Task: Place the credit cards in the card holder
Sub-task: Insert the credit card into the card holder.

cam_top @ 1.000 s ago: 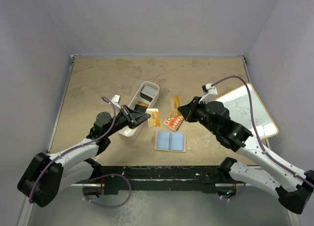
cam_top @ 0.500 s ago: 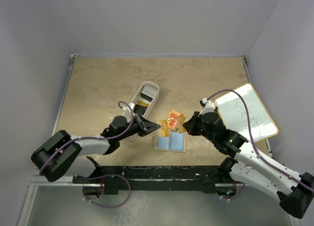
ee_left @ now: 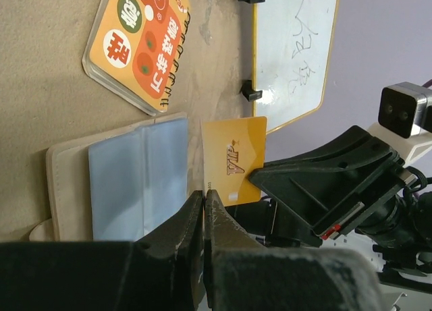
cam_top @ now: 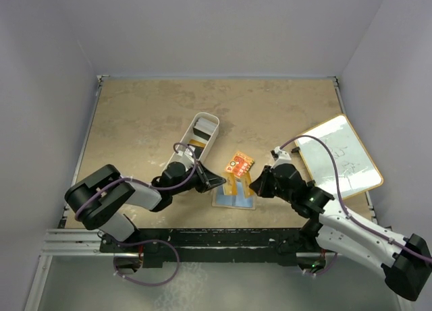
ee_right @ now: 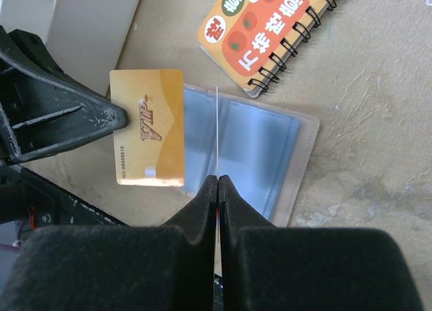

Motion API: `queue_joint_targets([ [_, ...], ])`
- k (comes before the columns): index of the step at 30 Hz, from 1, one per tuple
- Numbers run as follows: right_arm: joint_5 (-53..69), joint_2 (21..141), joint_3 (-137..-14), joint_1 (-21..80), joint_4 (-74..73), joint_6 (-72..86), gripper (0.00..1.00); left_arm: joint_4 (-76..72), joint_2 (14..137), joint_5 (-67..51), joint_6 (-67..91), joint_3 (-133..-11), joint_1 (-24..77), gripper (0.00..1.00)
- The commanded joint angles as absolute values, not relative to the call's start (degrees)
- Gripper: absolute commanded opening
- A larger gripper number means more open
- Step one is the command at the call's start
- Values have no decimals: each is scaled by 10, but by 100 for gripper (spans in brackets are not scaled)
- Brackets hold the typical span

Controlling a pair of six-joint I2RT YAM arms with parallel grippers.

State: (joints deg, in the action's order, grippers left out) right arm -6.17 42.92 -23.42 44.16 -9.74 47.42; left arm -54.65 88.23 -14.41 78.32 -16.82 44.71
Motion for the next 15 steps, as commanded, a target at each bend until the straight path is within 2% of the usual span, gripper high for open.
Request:
queue_joint_targets([
  [1, -53, 434, -228, 439, -69, 479, 0, -537, 893, -132, 742, -202, 461, 0],
  [15, -48, 448, -220, 439, -60, 477, 0, -337, 839, -63, 651, -256, 484, 0],
])
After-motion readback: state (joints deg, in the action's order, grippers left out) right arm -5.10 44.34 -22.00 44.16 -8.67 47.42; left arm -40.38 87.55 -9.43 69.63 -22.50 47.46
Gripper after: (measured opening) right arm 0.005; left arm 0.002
